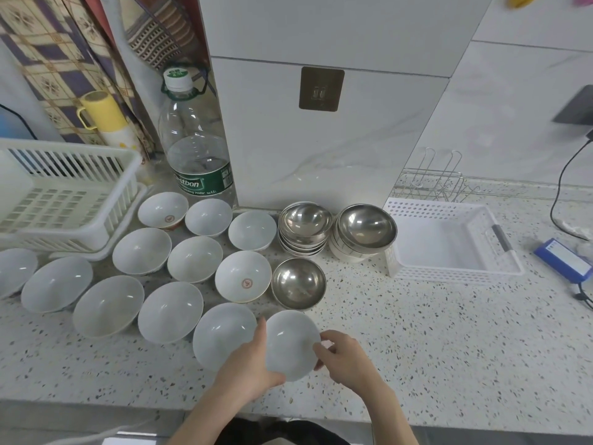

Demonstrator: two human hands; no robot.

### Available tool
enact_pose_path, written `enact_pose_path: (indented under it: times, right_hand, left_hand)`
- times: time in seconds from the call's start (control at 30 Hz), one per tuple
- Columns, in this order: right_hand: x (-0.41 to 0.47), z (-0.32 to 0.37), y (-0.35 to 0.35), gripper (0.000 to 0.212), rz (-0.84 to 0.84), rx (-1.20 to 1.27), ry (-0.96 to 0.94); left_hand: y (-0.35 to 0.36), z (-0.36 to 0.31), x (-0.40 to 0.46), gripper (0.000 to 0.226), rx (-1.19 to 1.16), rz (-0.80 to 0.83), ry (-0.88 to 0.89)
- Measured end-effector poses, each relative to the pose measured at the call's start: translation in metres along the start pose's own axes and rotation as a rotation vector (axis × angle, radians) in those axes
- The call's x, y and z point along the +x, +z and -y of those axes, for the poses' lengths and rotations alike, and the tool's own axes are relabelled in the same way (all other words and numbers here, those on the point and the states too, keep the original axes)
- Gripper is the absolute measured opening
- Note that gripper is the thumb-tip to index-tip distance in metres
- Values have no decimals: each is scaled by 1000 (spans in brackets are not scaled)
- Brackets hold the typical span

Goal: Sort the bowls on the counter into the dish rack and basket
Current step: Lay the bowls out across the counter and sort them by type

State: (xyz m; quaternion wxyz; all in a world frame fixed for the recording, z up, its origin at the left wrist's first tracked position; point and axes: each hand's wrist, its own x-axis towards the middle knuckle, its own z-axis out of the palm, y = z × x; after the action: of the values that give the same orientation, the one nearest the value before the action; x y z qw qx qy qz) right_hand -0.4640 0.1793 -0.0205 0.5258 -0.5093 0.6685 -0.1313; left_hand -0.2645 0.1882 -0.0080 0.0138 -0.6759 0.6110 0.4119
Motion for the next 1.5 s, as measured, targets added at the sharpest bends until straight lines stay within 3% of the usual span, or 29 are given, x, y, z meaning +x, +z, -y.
enact_pose_path:
  times: [0.1, 0.3, 0.47, 0.67, 0.93, 1.23, 1.37, 1.5]
  right_hand:
    - [-2, -1, -14, 35, -90, 52, 43]
    - [2, 16, -54, 31, -265, 205, 27]
    - [15, 42, -65, 30, -251, 267, -12]
    - [31, 53, -63, 28, -227, 336, -29]
    - [45, 57, -58, 27, -183, 386, -19]
    - [74, 83, -59, 19, -188, 436, 10]
    - [92, 98, -53, 27, -187, 463, 99]
    - [111, 107, -43, 36, -289, 405, 103]
  left_hand:
    - [-7, -2, 4, 111, -119, -19, -2]
    - [-55, -43, 53, 72, -380, -218, 62]
    - [-88, -87, 99, 74, -591, -258, 11]
    - [-101, -108, 137, 65, -470, -274, -84]
    - [-107, -106, 150, 60, -595, -244, -102]
    - [-124, -84, 118, 19, -977, -240, -39]
    - [-128, -60, 102, 12, -1127, -212, 3]
    - [-125, -42, 92, 10, -1278, -283, -12]
